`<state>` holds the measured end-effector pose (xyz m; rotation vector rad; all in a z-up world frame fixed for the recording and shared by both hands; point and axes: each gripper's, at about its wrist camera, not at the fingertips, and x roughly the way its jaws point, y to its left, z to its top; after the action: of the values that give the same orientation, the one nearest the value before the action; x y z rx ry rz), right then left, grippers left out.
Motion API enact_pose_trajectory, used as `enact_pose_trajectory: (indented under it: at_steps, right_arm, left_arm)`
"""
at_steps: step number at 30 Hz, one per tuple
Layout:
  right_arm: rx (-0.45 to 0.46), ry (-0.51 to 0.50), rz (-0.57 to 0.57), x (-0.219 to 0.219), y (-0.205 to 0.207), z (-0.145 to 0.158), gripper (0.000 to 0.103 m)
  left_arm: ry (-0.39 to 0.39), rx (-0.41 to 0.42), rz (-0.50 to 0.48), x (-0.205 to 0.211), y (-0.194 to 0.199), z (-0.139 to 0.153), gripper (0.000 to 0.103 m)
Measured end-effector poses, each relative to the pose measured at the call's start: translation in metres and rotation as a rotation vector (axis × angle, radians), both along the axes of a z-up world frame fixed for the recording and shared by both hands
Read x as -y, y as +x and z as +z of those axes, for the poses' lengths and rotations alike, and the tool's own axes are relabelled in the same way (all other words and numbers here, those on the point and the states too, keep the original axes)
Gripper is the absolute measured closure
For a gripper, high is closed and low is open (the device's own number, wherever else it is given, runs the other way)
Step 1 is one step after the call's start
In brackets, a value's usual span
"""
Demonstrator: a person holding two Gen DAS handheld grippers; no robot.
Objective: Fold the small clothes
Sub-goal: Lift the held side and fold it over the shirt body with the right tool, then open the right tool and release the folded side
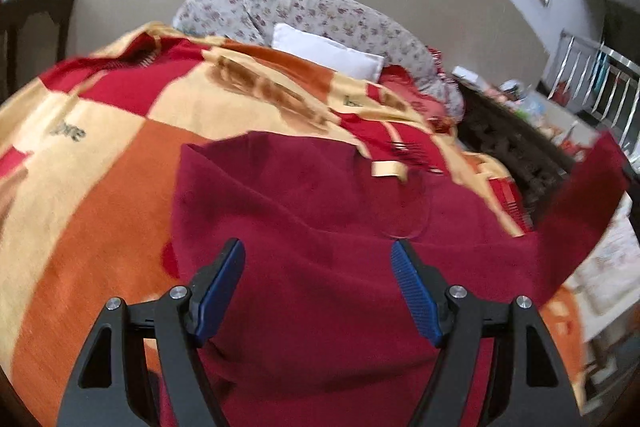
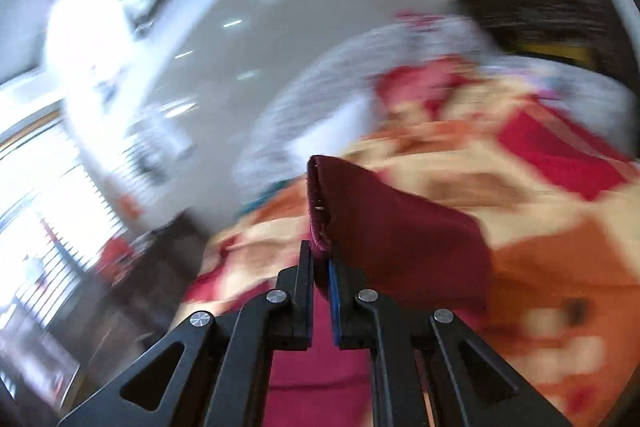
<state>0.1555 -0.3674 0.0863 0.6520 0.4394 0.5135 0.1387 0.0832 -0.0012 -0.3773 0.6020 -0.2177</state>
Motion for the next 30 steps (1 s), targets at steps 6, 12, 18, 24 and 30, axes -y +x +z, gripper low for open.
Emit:
enact_pose_trajectory:
  at_steps: [6, 12, 18, 24, 30]
  right_arm:
    - [0.076, -0.04, 0.31, -0.164, 0.014, 0.024, 0.096]
    - [-0.112, -0.132, 0.393, -0.271, 0.045, -0.067, 0.096]
    - [-0.157, -0.126, 0.379, -0.278, 0.04, -0.112, 0.096]
    - [-0.14, -0.179, 0.358, -0.274, 0.038, -0.115, 0.069]
    - [-0.105, -0.226, 0.463, -0.272, 0.014, -0.102, 0.068]
  left_arm:
    - [-0.176, -0.051, -0.034, -0.017, -0.005, -0.009, 0.026]
    - [-0.351, -0.131, -0.069, -0.033, 0.001, -0.03, 0.022]
    - [-0.37, -0.104, -0.027, -0.037, 0.001, -0.028, 0.022]
    - [-0.38, -0.123, -0.009, -0.042, 0.006, -0.025, 0.021]
    - [-0.386, -0.158, -0.056, -0.041, 0.013, -0.029, 0.016]
